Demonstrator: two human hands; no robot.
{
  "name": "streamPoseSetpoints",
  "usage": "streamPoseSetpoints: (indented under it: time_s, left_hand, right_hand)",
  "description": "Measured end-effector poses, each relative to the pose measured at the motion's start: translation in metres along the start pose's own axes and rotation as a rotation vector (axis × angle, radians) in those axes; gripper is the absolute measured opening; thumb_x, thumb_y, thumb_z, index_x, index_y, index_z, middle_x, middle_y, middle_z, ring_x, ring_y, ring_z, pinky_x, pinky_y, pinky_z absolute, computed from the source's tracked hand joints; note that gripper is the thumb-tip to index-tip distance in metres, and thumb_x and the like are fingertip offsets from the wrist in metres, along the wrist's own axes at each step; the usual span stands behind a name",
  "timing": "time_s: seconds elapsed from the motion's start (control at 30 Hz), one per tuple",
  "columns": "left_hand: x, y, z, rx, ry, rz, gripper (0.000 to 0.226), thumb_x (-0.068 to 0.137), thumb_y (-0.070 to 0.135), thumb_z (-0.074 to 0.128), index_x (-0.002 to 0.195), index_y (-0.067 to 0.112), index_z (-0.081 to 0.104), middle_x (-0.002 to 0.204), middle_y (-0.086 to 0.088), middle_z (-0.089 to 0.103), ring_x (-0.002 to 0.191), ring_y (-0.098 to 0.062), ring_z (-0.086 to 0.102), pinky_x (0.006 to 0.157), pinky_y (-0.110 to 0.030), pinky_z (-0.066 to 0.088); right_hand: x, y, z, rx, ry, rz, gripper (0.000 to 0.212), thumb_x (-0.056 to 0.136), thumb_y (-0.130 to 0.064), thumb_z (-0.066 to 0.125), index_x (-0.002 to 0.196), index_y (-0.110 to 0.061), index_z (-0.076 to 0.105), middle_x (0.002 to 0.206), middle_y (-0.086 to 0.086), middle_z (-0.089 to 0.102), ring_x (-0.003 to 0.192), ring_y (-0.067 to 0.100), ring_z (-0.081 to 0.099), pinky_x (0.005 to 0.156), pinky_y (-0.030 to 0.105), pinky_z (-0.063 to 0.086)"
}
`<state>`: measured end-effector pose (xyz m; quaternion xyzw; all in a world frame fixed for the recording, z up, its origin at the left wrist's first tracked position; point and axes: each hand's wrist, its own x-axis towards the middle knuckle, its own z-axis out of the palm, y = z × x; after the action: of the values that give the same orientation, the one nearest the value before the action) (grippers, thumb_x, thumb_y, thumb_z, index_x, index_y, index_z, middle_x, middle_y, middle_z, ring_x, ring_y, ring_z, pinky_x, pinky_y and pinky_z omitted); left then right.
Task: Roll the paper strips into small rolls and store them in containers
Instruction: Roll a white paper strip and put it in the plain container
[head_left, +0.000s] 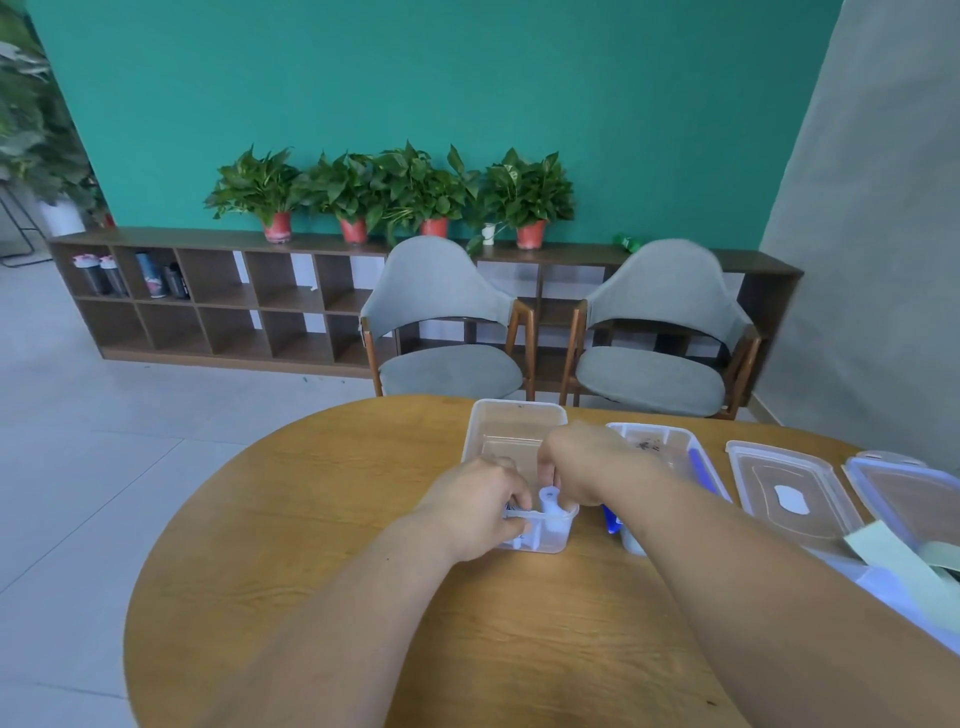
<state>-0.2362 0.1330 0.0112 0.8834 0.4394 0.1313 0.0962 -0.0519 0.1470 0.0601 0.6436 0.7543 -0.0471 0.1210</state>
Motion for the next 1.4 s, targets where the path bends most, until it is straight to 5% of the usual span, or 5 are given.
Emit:
streamPoseSetpoints:
  time_s: [0.37,0.7,1.4]
  left_hand:
    - [0.003,-0.005,0.004,0.066,0.001,0.041,0.022,0.098,0.038,0.070,0.118,0.030,0.076,0.120,0.016,0.063,0.111,-0.011,0.057,0.085,-0.034,0.053]
    - [0.003,-0.006,0.004,0.107,0.021,0.078,0.018,0.099,0.037,0.068,0.113,0.029,0.078,0.119,0.016,0.066,0.114,-0.009,0.055,0.085,-0.036,0.055]
    - [0.009,-0.003,-0.003,0.063,-0.060,-0.011,0.030,0.087,0.044,0.081,0.114,0.034,0.075,0.120,0.016,0.064,0.108,-0.011,0.058,0.087,-0.034,0.053]
  right_hand:
    - [0.009,-0.001,0.001,0.003,-0.082,-0.050,0.027,0.077,-0.012,0.081,0.094,-0.033,0.076,0.091,-0.012,0.073,0.093,0.018,0.070,0.084,0.037,0.062]
    - [0.017,0.004,-0.001,0.067,-0.180,-0.108,0.034,0.083,-0.016,0.078,0.114,-0.030,0.077,0.105,-0.005,0.075,0.099,0.020,0.070,0.090,0.039,0.061]
    - [0.008,0.008,0.007,0.063,-0.055,-0.114,0.027,0.091,-0.024,0.074,0.116,-0.034,0.075,0.100,-0.018,0.066,0.101,0.015,0.064,0.080,0.029,0.052]
